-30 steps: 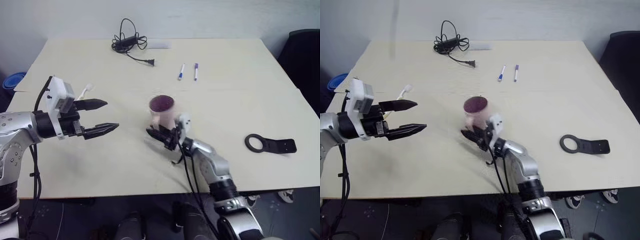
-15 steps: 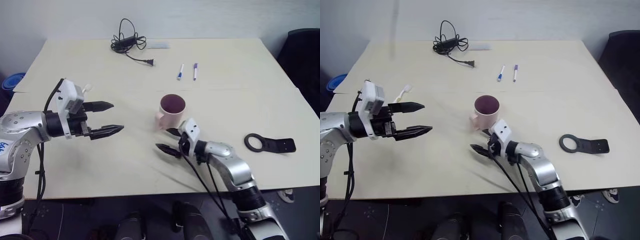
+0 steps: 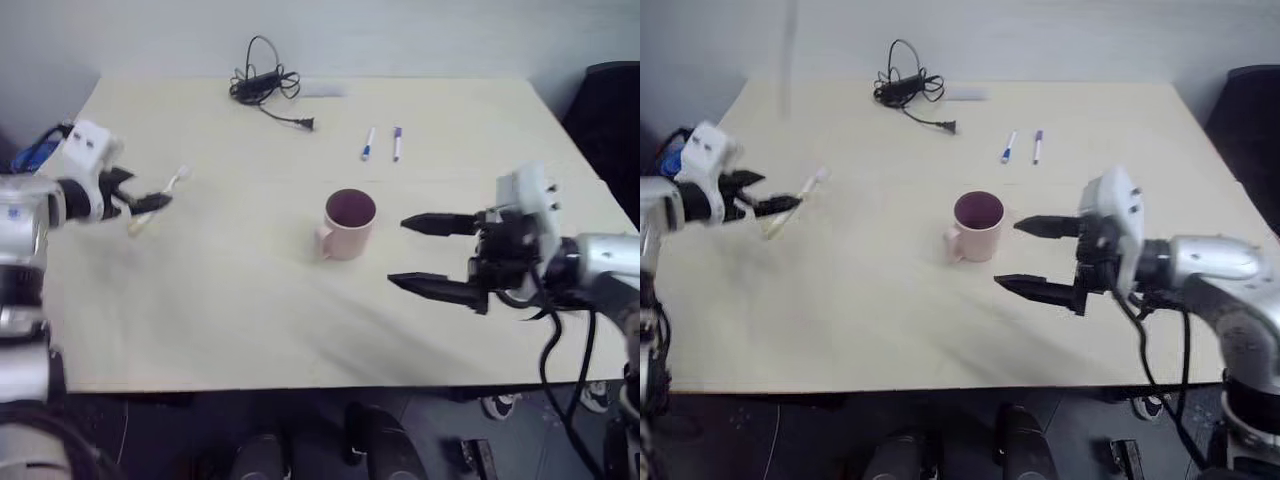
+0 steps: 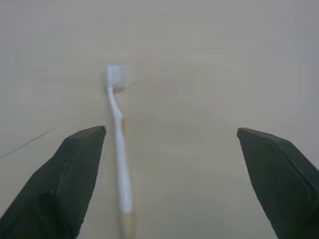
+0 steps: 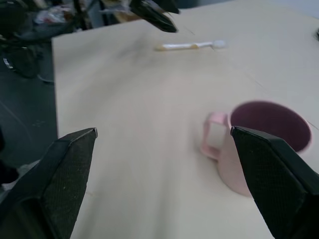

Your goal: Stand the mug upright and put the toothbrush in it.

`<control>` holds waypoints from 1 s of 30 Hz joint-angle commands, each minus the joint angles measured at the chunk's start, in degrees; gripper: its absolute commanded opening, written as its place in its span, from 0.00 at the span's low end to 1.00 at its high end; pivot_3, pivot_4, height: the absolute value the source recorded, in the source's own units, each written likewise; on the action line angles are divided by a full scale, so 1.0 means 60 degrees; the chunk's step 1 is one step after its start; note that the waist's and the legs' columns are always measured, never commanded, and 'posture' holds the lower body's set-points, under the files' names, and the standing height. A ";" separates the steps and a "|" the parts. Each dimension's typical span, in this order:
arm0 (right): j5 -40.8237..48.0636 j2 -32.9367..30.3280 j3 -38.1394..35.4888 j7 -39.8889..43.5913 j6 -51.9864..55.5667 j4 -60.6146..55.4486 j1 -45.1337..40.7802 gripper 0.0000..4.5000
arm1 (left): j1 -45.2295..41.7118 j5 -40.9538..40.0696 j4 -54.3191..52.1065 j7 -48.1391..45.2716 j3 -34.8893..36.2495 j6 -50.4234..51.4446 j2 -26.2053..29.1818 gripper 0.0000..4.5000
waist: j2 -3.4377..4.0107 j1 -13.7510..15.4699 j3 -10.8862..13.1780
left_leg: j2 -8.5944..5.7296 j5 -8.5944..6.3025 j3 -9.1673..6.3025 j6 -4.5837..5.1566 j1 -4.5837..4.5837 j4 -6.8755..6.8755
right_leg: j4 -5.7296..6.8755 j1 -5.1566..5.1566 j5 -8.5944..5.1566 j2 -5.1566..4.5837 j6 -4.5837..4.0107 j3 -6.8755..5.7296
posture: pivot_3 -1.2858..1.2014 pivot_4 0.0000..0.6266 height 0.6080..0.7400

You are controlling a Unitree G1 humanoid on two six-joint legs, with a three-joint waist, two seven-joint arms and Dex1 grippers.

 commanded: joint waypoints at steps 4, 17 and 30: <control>0.0516 -0.0636 -0.0398 -0.0338 -0.0158 -0.0142 -0.0112 1.00 | -0.1733 0.1658 0.4265 0.1375 -0.0582 -0.2041 -0.0887 1.00 | -0.0022 0.0008 0.0004 | -0.0021 -0.0023 0.0039 0.0044 -0.0006 0.0004 | -0.0022 -0.0004 0.0017 -0.0031 0.0031 0.0000 | 0.52 0.24 1.00; 0.1658 -0.1392 -0.1630 -0.1469 -0.0118 -0.0450 0.0423 1.00 | -0.1674 0.1621 0.5494 0.2330 0.0686 -0.1674 -0.1607 0.74 | -0.0086 -0.0038 0.0013 | -0.0016 -0.0023 0.0051 0.0045 0.0004 0.0019 | -0.0005 -0.0005 0.0022 -0.0047 0.0039 -0.0001 | 0.52 0.24 1.00; 0.2142 -0.1768 -0.1242 -0.2138 -0.0288 -0.0143 0.0070 1.00 | -0.1542 0.1866 0.5454 0.2555 0.1076 -0.1347 -0.1556 0.27 | -0.0088 -0.0037 0.0012 | -0.0017 -0.0023 0.0052 0.0045 0.0005 0.0022 | -0.0001 -0.0005 0.0022 -0.0050 0.0039 -0.0001 | 0.52 0.24 1.00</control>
